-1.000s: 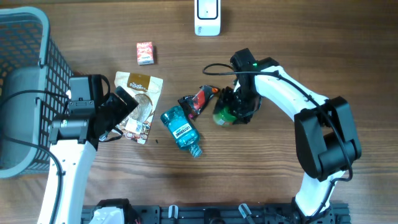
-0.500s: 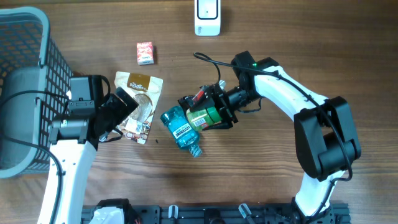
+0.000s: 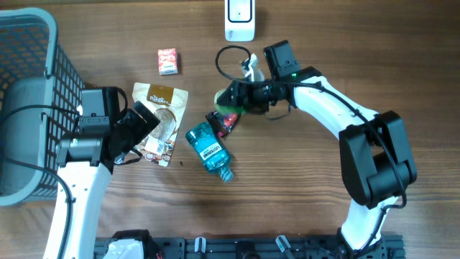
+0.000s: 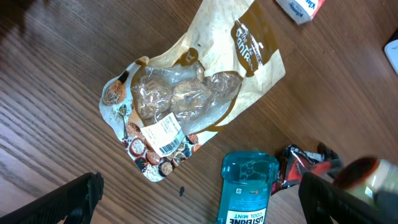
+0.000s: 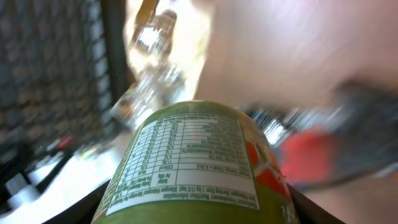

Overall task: Scan the item barcode
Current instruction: 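Lift the jar and hold its label under the white scanner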

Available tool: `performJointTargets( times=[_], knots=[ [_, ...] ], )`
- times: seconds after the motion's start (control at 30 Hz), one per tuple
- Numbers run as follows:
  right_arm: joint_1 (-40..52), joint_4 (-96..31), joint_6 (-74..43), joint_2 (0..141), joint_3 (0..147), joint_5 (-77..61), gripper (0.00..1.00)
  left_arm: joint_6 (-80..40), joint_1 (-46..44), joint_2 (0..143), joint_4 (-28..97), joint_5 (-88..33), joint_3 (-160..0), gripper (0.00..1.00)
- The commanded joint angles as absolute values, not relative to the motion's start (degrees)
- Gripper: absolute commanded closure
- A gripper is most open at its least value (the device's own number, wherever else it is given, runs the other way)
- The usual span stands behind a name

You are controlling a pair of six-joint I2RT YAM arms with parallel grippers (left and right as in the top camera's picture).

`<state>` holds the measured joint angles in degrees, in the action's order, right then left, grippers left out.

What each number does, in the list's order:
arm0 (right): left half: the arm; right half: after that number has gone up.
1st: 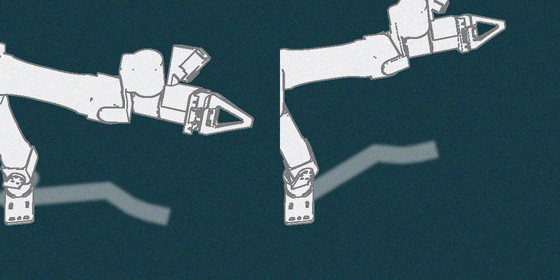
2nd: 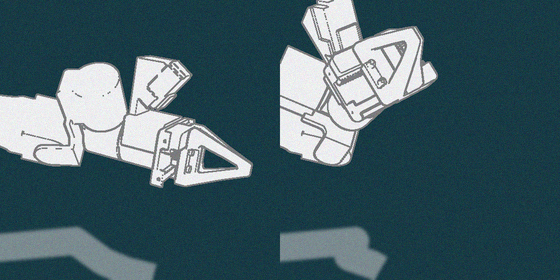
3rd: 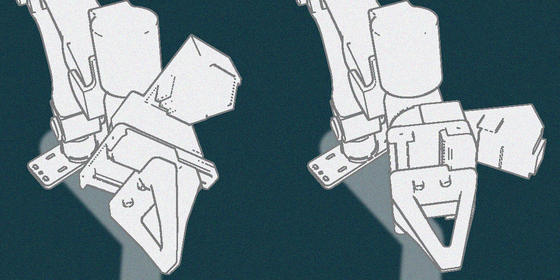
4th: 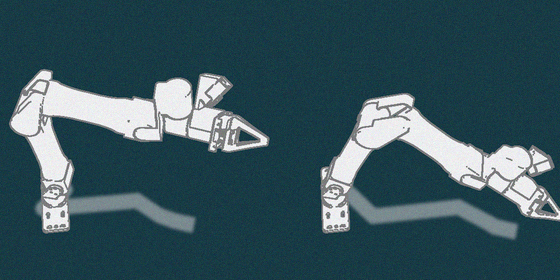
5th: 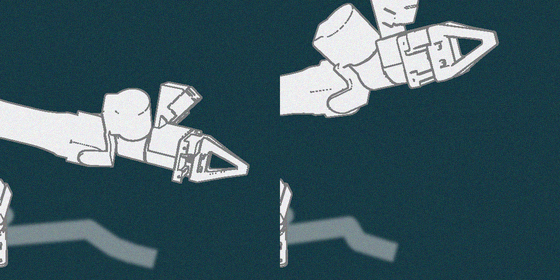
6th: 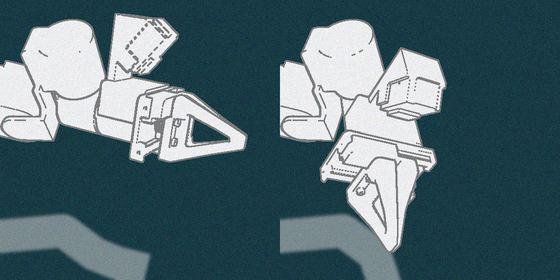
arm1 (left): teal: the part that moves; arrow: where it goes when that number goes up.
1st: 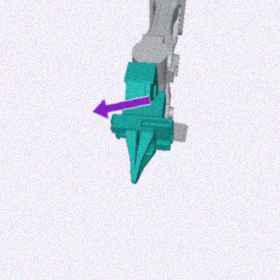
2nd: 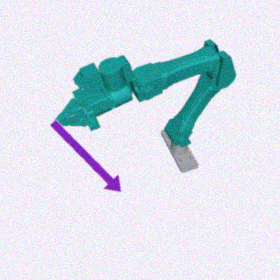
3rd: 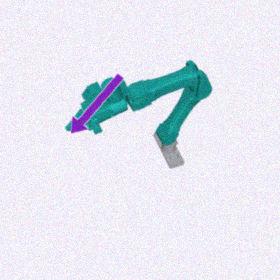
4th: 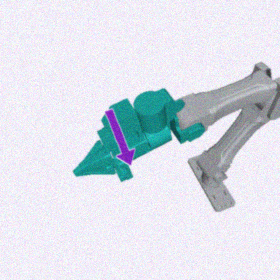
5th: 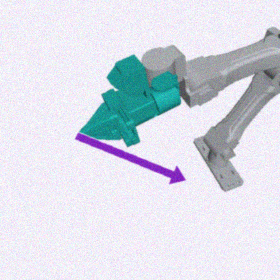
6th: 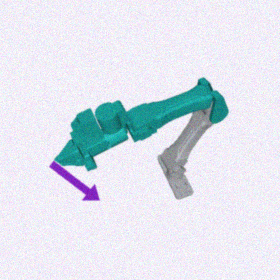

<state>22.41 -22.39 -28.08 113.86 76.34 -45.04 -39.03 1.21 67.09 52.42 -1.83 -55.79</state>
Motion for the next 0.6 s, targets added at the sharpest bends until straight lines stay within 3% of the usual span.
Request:
performJointTargets(
  times=[0.0,0.13,0.3,0.57],
  knots=[
    [22.50,-16.64,-25.47,114.54,77.32,-28.67,0.37,-37.71,0.95,67.09,52.21,-1.41,-55.94,0.00],
    [22.52,-3.60,-24.75,114.54,78.17,-14.17,0.37,-37.69,0.95,67.09,52.16,-1.43,-55.94,0.00],
    [22.76,10.26,-11.55,114.54,78.17,1.32,0.37,-37.71,0.95,67.09,52.10,-1.43,-55.94,0.00],
    [22.76,24.69,-2.92,115.77,78.17,4.08,0.35,-37.71,0.95,67.09,50.39,-1.43,-55.94,0.00]
  ],
)
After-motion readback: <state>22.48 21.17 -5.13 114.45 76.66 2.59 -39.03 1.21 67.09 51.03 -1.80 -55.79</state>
